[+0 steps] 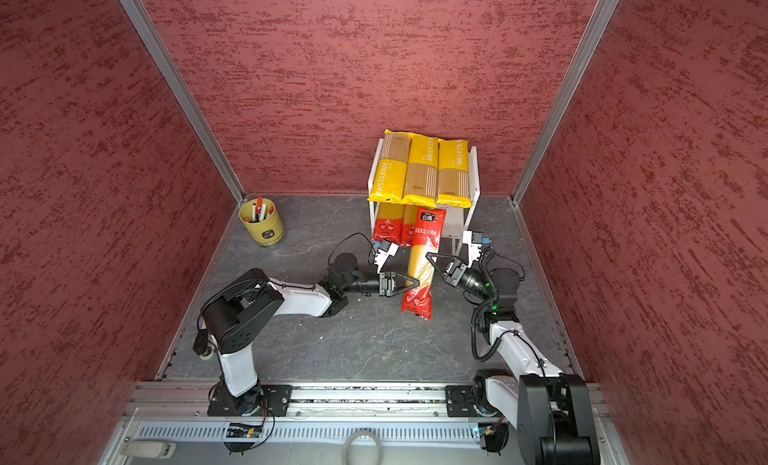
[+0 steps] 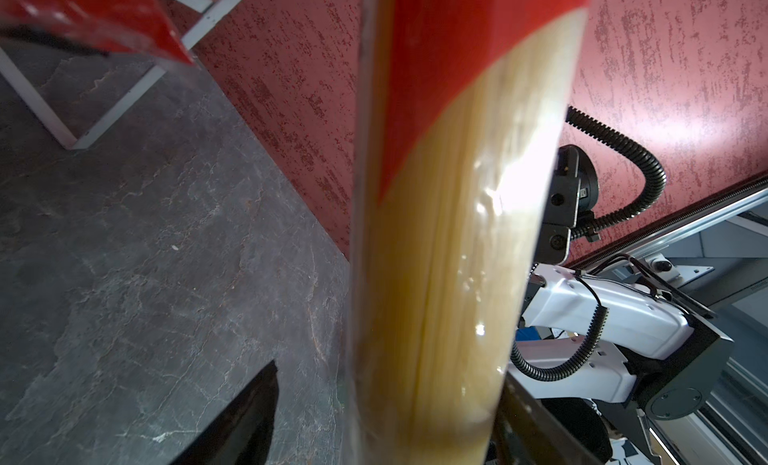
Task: Place and organize the pasta boxes and bags onto the shelf
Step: 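Lift the pack upright with both grippers and carry it to the shelf, then push the pack under the shelf top and open both grippers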
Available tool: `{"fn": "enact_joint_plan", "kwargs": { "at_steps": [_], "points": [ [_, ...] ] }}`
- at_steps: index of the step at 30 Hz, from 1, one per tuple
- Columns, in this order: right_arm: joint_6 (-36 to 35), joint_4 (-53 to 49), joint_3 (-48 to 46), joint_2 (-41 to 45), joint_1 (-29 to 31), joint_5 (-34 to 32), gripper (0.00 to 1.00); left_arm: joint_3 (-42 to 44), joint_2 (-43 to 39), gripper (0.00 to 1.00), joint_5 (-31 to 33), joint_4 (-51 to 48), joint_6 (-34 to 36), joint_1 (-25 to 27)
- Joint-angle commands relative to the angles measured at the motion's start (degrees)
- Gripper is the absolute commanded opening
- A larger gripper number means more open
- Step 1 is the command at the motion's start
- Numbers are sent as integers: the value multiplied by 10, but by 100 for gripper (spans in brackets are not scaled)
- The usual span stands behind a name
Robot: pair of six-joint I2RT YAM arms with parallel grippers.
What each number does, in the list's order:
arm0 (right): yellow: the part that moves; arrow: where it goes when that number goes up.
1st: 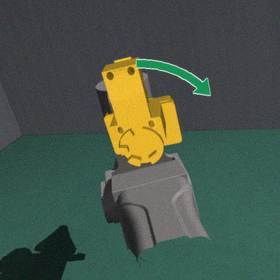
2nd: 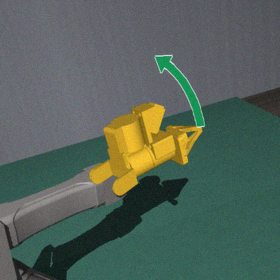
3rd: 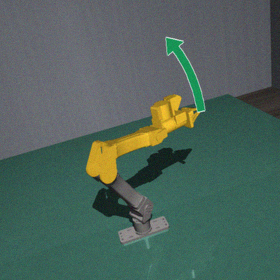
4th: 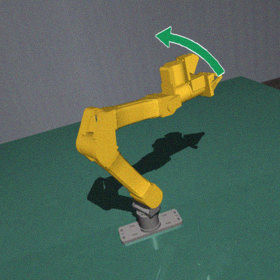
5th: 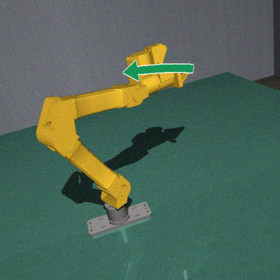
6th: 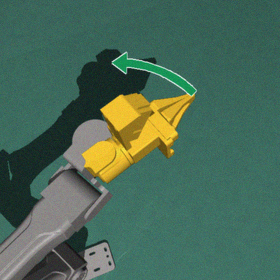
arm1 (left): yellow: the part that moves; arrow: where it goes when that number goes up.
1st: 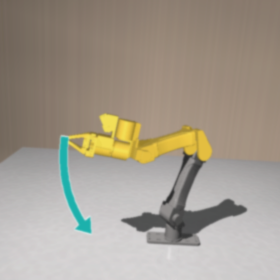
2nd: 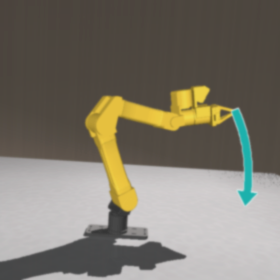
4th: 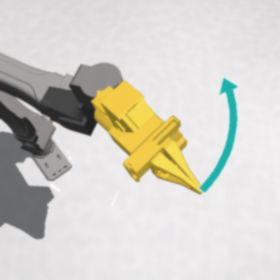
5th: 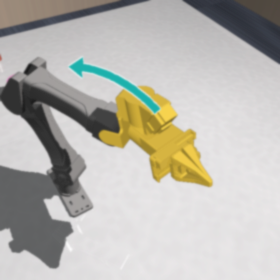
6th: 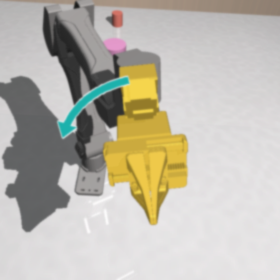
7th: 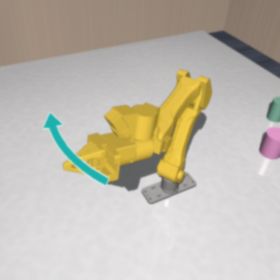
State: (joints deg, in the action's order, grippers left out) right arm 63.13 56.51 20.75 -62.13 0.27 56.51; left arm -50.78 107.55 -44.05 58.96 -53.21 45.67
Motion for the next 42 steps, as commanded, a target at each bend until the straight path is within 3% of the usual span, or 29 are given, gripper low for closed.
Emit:
{"fn": "enact_joint_plan", "kwargs": {
  "at_steps": [1,6,13,16,18,21,24,27,29,36,42],
  "points": [
    [39,129,35,-6,1,11,0,-31,12,67,-13,13,-9,1],
    [58,141,35,-37,-11,-4,0,-44,16,38,-10,-2,-6,8],
    [31,77,28,-51,-22,-45,3,-69,13,17,25,-84,-16,6],
    [-3,7,26,-36,-21,-68,6,-86,14,13,44,-115,-25,7],
    [-25,-43,24,-21,-22,-82,14,-91,16,11,55,-119,-39,7],
    [-64,-128,18,18,-22,-106,37,-102,16,6,76,-138,-52,6],
    [-119,-251,12,69,-22,-144,54,-116,14,3,97,-154,-59,5],
    [-180,-396,14,114,-22,-192,65,-134,10,3,111,-167,-59,5],
    [-191,-439,4,137,-22,-199,71,-148,10,3,119,-182,-61,6],
    [-94,-388,-70,205,-22,-141,79,-223,21,3,174,-263,-62,6],
    [34,-222,-137,198,-21,-129,77,-289,60,3,200,-254,-92,9]
  ]
}}
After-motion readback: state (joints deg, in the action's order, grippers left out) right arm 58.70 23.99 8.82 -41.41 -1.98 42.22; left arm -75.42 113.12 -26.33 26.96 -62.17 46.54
